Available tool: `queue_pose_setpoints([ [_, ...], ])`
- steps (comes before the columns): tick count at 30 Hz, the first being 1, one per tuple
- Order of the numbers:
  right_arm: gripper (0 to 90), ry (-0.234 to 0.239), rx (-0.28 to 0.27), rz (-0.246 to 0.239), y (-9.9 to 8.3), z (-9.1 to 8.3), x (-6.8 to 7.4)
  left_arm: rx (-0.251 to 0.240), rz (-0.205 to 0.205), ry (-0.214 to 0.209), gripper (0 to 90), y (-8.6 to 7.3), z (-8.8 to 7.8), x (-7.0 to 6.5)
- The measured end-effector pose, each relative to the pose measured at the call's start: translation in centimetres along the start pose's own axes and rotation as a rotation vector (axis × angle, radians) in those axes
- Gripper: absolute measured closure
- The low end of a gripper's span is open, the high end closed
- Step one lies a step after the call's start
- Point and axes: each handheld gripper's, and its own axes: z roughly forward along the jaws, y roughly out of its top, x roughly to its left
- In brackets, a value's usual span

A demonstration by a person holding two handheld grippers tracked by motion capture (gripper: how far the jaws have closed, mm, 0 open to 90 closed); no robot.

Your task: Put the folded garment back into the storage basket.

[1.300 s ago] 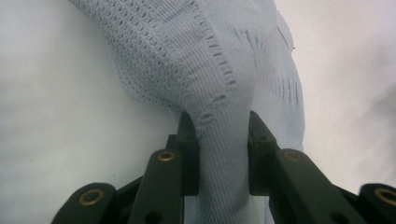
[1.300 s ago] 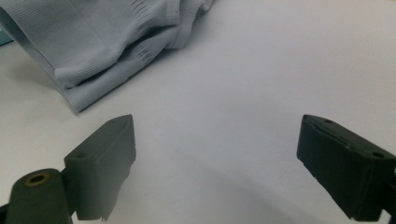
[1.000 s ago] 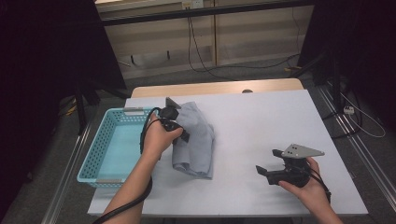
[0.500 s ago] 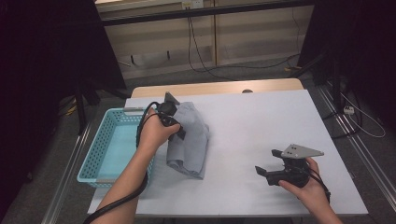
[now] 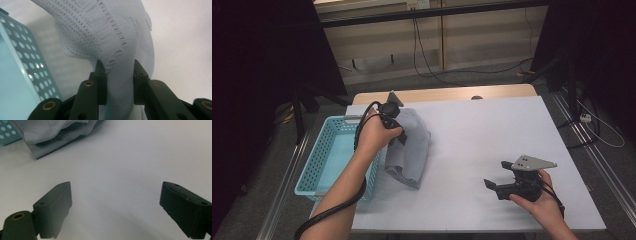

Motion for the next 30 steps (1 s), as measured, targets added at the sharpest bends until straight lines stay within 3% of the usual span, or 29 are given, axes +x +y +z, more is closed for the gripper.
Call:
queue_pose_setpoints([
  [30, 10.4, 0.004, -0.001, 0.002, 0.0, -0.2, -0.1, 0.03, 0.055, 0.051, 72.6, 2.2, -3.8, 0.2],
])
